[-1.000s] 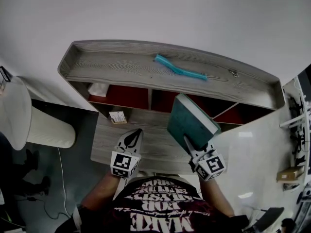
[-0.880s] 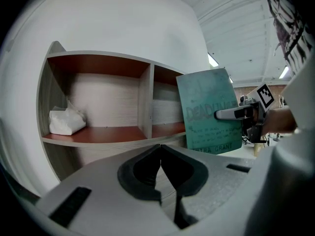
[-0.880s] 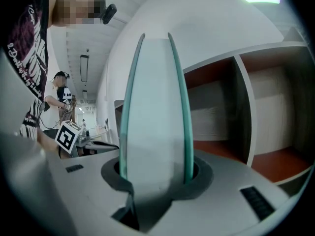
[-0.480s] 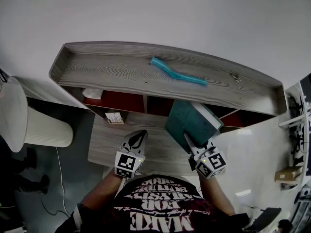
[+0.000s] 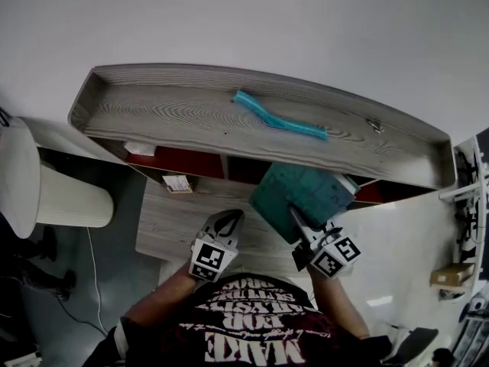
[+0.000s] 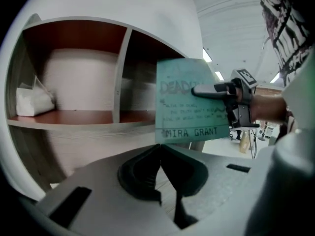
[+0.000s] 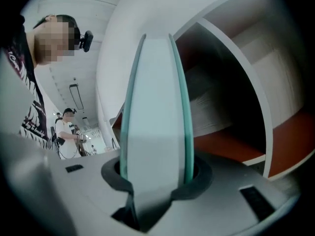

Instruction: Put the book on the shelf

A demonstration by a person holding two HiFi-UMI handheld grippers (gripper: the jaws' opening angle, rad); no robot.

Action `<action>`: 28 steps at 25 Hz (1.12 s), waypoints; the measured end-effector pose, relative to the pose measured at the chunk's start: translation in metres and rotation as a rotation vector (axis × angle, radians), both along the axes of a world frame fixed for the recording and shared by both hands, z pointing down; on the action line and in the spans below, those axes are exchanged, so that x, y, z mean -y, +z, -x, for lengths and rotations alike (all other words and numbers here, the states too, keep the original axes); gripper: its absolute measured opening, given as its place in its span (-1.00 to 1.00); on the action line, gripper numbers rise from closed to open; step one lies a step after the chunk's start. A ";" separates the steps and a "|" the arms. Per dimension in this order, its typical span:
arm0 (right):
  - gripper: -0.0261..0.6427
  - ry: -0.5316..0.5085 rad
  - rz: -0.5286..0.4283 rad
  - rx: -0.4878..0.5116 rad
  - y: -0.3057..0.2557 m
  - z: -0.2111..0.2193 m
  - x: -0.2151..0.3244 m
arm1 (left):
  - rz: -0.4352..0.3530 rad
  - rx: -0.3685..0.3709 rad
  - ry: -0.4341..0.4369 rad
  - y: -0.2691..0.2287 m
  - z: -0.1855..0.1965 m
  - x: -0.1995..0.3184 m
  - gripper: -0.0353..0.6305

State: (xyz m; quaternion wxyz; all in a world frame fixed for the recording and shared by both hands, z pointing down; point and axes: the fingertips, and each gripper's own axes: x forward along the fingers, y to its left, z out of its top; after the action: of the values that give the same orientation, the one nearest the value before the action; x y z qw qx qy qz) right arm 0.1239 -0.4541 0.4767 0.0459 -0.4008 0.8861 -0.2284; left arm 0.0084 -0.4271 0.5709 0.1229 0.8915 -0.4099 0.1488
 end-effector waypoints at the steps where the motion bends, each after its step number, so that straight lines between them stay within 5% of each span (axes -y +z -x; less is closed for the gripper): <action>1: -0.44 0.003 0.007 0.014 0.000 0.000 0.001 | 0.001 0.003 0.012 0.002 -0.004 0.000 -0.88; 13: -0.44 0.030 0.029 0.043 -0.001 -0.005 0.002 | 0.014 0.057 0.115 0.024 -0.043 0.000 -0.88; 28: -0.44 0.064 0.046 0.075 0.001 -0.013 -0.001 | -0.019 0.055 0.112 0.014 -0.052 0.001 -0.88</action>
State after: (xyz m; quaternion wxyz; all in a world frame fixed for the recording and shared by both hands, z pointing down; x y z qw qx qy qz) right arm 0.1374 -0.4534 0.4779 0.0772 -0.4212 0.8649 -0.2618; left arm 0.0607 -0.4286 0.5847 0.0949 0.9097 -0.3640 0.1758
